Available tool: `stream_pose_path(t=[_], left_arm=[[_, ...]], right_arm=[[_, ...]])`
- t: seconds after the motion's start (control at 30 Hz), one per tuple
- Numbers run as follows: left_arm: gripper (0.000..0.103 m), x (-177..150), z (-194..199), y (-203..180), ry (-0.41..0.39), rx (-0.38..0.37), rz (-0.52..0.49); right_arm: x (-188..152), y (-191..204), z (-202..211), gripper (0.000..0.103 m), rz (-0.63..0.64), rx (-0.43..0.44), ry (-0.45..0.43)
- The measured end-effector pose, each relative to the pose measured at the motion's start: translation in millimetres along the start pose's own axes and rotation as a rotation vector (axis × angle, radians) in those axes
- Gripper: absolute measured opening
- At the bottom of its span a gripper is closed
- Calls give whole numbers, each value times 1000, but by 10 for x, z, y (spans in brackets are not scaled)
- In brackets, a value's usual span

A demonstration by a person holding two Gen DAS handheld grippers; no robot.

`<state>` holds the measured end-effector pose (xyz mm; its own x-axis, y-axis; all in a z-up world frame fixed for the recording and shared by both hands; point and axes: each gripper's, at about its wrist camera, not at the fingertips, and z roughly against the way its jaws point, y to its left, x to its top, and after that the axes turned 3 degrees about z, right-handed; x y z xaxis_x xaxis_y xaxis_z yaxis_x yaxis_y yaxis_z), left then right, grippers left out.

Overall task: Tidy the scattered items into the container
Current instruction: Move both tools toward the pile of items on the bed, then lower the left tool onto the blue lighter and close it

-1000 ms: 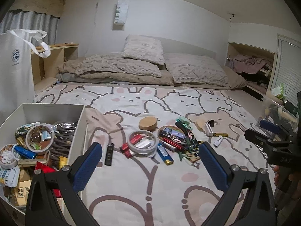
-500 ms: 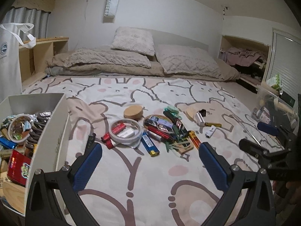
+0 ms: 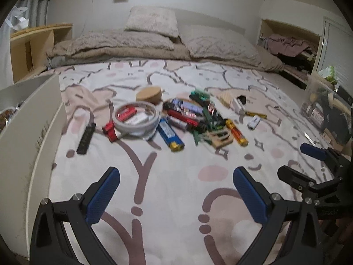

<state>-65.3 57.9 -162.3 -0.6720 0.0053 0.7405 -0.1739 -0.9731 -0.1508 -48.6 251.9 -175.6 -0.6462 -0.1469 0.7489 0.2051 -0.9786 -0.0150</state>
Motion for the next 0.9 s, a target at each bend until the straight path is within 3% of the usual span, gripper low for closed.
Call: stream_pose_path(t=[0.23,0.33,0.53,0.9], left_arm=[[102,-74,-266,-2,74,6,15],[93,-57,-379,23,107,-8,42],[90,33,-634,87,171,-26,97],[87,299,-1018,-24,199,-11,32]], right_arm=[[-109,-79,-179,103,-38,11,52],[-146,-127,-230,103,-67,22,66],[-178,-214,-315,103,-123,43,96],[-219,-192,-409,103,-116,36,119]])
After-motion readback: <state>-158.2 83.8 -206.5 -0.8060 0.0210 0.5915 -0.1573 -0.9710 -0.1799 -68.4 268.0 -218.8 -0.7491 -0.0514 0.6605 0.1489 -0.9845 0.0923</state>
